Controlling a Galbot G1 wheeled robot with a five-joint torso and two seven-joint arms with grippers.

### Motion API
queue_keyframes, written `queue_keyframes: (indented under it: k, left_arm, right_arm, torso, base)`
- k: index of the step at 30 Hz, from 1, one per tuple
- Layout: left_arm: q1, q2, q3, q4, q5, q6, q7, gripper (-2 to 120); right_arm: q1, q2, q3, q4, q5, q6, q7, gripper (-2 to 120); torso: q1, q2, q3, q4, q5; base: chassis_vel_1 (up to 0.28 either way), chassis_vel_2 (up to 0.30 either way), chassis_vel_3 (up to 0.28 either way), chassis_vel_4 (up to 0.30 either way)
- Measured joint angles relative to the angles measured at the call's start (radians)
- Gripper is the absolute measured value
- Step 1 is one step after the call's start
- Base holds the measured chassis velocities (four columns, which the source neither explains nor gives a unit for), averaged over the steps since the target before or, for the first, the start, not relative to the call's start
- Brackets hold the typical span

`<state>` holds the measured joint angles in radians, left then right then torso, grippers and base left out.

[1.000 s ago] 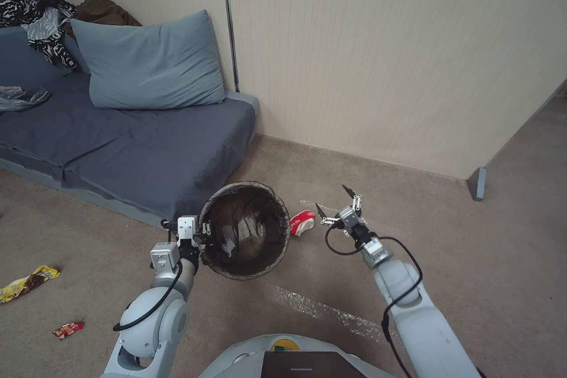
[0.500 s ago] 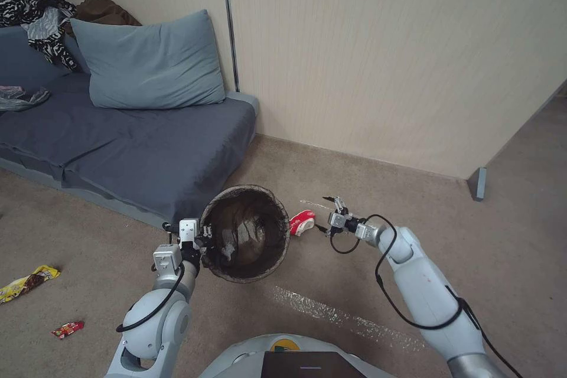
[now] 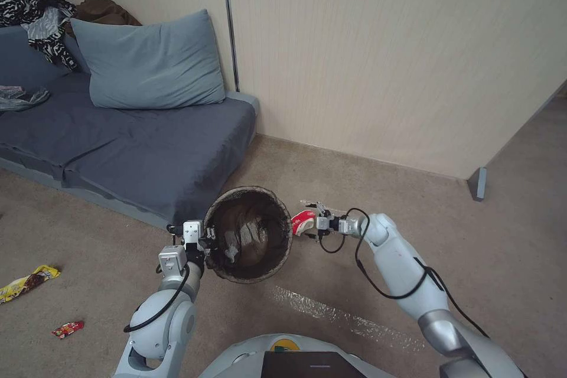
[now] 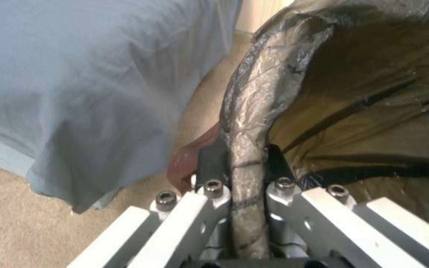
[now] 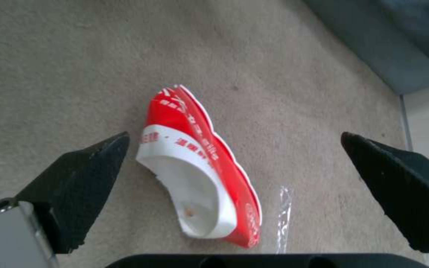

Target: Pick up the trash bin, then pick up the garbage from the floor and place it into the trash bin.

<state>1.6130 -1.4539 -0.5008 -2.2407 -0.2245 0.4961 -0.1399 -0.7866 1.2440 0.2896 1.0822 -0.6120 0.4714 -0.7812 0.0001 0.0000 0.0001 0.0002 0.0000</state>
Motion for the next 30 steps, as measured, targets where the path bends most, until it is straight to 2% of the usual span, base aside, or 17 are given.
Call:
queue_keyframes:
  k: [15,30]
  left_arm:
    - [0.001,-0.009,-0.002,-0.001,0.009,-0.004,0.0,2]
    - [-0.001,-0.01,-0.006,-0.006,0.009,-0.005,-0.001,2]
  right_arm:
    - [0.12,0.044,-0.029,-0.188,-0.071,0.033,0.007,100]
    - [0.111,0.043,-0.033,-0.199,-0.108,0.042,-0.002,100]
  torso:
    - [0.0,0.0,0.0,-0.0001,0.0]
    - [0.0,0.0,0.0,-0.0002,0.0]
  base:
    - [0.0,0.0,0.0,0.0]
    - [0.0,0.0,0.0,0.0]
